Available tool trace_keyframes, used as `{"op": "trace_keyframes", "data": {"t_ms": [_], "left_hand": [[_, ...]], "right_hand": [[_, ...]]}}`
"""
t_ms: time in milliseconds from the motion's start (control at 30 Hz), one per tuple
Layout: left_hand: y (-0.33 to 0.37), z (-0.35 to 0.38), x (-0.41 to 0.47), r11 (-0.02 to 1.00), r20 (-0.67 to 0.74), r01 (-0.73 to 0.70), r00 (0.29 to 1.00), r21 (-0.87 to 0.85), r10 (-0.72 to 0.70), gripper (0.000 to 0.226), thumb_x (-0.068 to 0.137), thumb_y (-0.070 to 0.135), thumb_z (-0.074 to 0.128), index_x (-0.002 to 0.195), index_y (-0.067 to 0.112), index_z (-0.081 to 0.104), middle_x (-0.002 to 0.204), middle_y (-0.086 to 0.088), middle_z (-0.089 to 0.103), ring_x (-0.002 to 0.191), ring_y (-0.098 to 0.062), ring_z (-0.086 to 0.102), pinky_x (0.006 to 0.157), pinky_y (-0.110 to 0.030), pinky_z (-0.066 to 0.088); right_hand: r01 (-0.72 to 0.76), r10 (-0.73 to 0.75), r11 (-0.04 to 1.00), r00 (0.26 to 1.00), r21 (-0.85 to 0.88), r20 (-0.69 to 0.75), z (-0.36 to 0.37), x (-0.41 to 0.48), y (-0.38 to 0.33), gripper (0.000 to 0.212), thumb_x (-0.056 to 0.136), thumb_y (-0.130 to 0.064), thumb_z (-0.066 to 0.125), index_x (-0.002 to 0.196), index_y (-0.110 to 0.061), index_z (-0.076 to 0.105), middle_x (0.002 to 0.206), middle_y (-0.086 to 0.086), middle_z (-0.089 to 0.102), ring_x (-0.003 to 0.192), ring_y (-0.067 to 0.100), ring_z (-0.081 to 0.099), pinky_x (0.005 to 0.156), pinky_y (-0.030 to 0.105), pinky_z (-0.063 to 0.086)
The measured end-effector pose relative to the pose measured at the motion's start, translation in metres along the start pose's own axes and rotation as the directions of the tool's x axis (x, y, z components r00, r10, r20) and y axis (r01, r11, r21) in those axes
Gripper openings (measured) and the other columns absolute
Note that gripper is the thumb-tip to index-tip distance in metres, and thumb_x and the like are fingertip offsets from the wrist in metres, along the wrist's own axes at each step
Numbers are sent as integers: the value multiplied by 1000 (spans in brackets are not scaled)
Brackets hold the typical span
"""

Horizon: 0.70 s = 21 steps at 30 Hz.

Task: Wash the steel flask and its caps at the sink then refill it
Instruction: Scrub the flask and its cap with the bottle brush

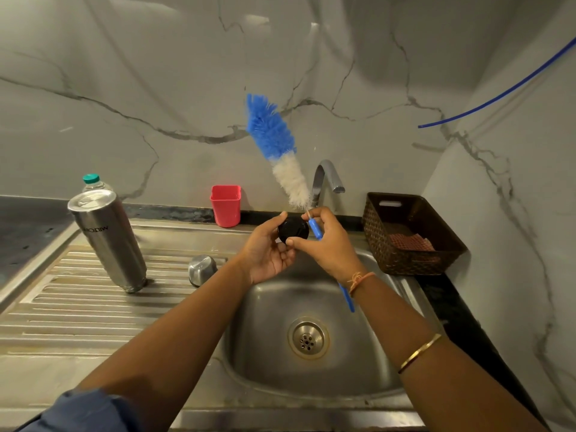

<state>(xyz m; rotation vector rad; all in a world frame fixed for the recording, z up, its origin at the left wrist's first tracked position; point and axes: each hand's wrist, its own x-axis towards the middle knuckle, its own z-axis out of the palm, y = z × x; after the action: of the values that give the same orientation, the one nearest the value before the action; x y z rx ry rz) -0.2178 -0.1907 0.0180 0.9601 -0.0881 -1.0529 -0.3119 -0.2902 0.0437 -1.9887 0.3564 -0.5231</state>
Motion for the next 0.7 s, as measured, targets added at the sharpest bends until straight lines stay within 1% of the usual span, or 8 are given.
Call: {"op": "trace_keyframes", "data": {"t_ms": [67,200,300,433,533,600,667,700], "left_hand": [[0,0,-1,994,40,-10,999,-110,15,44,77,37,64,108,5,58,75,-11,64,58,-15,60,60,-23,54],[1,1,0,953,63,-74,993,-293,97,54,73,25,64,118,0,51,93,-18,63,67,-21,66,63,-26,59],[-2,1,-1,945,79,-129,984,-300,159,32,84,19,57,109,0,55,93,-20,67,78,-25,69,74,-31,59],[-7,2,-4,959,120,-176,971,-223,206,33,86,21,55,114,4,58,98,-18,69,87,-24,69,84,-32,54],[-3,-11,-4,970,146,-223,967,95,208,42,80,25,61,121,19,57,107,-8,65,97,-23,64,98,-42,47],[1,-18,-7,847,183,-291,955,445,232,52,76,16,67,125,28,52,119,0,60,111,-18,57,102,-40,40],[3,-21,-6,547,246,-412,903,729,352,66,76,9,73,133,28,45,125,9,54,118,-3,48,100,-21,38],[3,-20,-4,374,296,-477,844,795,448,69,74,11,77,134,24,47,123,11,55,114,5,49,97,-13,39]], "right_hand": [[27,-28,1000,995,-7,-100,4,-1,0,41,76,-16,76,107,-15,49,102,-6,54,95,8,53,70,4,43],[56,-54,998,979,7,-195,9,-1,0,38,77,-13,75,106,-16,51,100,-6,55,97,11,56,86,25,51],[78,-75,997,981,15,-177,9,0,0,38,78,-17,75,108,-16,53,97,-12,56,93,3,57,79,8,48],[98,-107,993,982,-60,-155,7,4,3,47,75,-25,78,115,-14,56,110,-1,61,100,10,58,77,8,47],[103,-119,986,986,-130,-119,0,6,2,50,76,-24,77,119,-15,54,112,-1,60,102,9,55,78,6,41],[103,-119,979,989,-178,-83,-6,7,2,51,76,-23,77,120,-14,53,111,-4,57,102,7,52,77,4,37],[122,-137,966,989,-227,-51,-8,8,2,52,74,-22,78,120,-13,54,112,-2,59,101,6,51,76,2,36],[132,-145,960,989,-246,-36,-9,9,3,52,74,-22,78,119,-13,55,113,-1,60,101,7,53,77,3,37]]}}
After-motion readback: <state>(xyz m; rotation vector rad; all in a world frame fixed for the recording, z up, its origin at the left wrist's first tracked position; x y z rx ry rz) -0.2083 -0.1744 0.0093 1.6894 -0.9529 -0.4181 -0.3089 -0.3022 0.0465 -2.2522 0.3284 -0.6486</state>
